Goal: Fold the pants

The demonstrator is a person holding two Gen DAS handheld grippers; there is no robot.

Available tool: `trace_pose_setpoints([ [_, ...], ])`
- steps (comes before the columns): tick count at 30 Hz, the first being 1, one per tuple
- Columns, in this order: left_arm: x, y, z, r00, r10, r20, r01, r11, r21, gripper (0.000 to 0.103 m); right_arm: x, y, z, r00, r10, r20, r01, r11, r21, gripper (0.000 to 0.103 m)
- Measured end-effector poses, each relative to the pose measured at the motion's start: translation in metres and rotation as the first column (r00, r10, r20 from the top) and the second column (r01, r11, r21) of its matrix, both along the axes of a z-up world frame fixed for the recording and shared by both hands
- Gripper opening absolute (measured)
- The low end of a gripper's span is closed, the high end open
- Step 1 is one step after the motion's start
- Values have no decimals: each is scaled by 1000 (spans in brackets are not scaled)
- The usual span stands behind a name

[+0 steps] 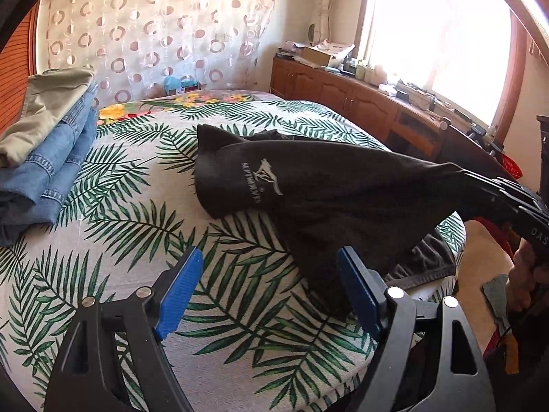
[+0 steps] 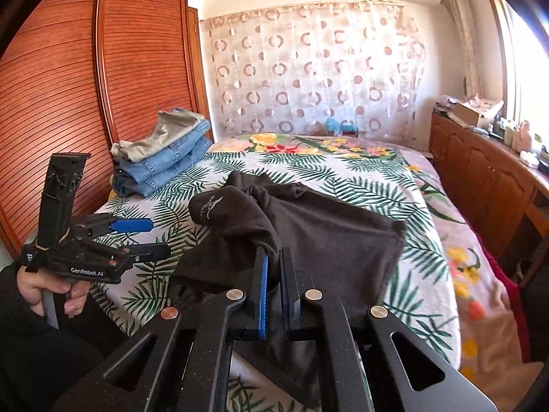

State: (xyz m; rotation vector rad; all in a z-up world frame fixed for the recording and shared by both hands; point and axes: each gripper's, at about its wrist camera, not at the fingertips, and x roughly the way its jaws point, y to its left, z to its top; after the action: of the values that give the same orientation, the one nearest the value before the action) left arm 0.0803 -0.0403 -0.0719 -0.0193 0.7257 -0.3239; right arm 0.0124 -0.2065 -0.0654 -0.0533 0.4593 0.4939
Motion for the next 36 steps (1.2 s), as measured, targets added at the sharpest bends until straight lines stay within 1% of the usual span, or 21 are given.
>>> trace_pose_setpoints([
  [6, 5, -8, 3, 1000, -22, 3, 22, 1000, 5, 81, -21, -17, -1, 999, -33, 9, 33, 999, 4, 6],
  [12, 8, -21, 2, 999, -51, -1, 51, 999, 20, 81, -36, -25, -6, 998, -61, -7, 61, 998, 2, 6],
  [17, 8, -30, -3, 998, -68, -18, 69, 997, 36, 81, -41, -26, -10, 997, -71, -36, 70, 997, -10, 6],
  [20, 10, -33, -7, 997, -70, -28, 72, 996, 44, 81, -45, -27, -16, 995, -68, -71, 66, 997, -27, 6],
  [24, 11, -35, -12, 997, -70, -43, 72, 996, 50, 81, -43, -22, -33, 987, -83, -137, 73, 994, -78, 6],
  [26, 12, -35, -15, 996, -70, -50, 73, 996, 53, 81, -39, -17, -36, 982, -100, -157, 84, 991, -109, 6],
  [33, 15, -37, -26, 994, -68, -81, 73, 995, 65, 81, -39, -17, -28, 978, -94, -189, 77, 993, -92, 6],
  [36, 17, -35, -32, 993, -69, -100, 75, 995, 59, 81, -36, -21, -25, 977, -104, -185, 91, 993, -82, 6],
])
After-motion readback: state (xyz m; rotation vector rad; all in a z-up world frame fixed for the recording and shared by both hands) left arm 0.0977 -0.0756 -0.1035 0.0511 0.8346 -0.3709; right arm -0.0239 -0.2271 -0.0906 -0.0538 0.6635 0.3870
